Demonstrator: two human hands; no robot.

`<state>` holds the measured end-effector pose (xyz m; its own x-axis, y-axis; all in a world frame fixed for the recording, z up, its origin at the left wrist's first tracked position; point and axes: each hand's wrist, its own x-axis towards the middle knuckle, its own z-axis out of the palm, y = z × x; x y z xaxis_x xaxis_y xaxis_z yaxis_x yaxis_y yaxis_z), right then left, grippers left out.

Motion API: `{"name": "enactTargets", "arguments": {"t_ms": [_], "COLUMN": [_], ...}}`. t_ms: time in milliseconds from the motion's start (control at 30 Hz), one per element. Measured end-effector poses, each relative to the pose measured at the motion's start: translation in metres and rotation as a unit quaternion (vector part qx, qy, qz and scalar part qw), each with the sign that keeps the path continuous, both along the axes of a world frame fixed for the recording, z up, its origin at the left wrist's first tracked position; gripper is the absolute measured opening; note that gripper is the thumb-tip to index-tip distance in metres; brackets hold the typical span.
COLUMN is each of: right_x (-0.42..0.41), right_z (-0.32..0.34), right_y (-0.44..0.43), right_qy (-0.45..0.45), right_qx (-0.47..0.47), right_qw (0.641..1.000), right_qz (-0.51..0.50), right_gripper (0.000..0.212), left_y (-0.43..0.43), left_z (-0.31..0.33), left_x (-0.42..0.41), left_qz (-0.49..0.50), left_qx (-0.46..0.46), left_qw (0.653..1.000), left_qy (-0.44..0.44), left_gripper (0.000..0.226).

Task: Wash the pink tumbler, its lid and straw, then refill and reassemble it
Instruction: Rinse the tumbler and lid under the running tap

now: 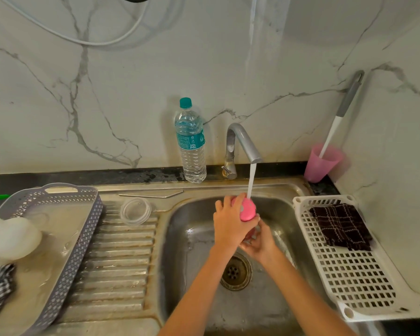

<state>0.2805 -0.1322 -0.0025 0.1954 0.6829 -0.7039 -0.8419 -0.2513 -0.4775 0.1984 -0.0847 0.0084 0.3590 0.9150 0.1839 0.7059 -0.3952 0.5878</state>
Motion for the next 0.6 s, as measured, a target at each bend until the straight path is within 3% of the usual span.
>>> {"name": "enactTargets", "arguments": {"t_ms": [133,233,333,400,500,533,600], "right_x": [0.009,0.017,0.014,0.004,-0.002,0.004,0.025], "right_z": [-0.002,-0.002,0.010,0.019,0.031,0.030,0.031], "right_y": [-0.004,-0.004,-0.002,-0.001,-0.004,-0.004,0.001], "right_qy": [-0.008,-0.158,-0.321,-0.431,-0.548,-0.603,-0.760], "right_qx": [0.010,-0.014,-0.021,0.002,0.092,0.114,0.123], "right_qw": [0.999,0.987,0.947,0.899,0.790,0.718,0.503], "right_qz": [-0.032,-0.031,-0.002,0.079,0.259,0.329,0.393], "right_gripper": [0.039,0.043,0.039,0.040,0.061,0.068,0.062], "left_y": [0.009,0.015,0.012,0.011,0.021,0.025,0.030], "left_z": [-0.002,-0.006,-0.012,-0.017,-0.020,-0.021,-0.025], "left_x": [0.010,0.003,-0.010,-0.017,-0.029,-0.034,-0.040], "left_qz": [-0.048,0.009,0.130,0.182,0.249,0.265,0.274], "left_qx": [-0.042,-0.166,-0.341,-0.432,-0.516,-0.540,-0.567], "left_qw": [0.998,0.968,0.850,0.774,0.676,0.642,0.598], "left_qy": [-0.029,-0.186,-0.379,-0.426,-0.463,-0.476,-0.496], "left_gripper": [0.060,0.058,0.042,0.041,0.042,0.045,0.048]}}
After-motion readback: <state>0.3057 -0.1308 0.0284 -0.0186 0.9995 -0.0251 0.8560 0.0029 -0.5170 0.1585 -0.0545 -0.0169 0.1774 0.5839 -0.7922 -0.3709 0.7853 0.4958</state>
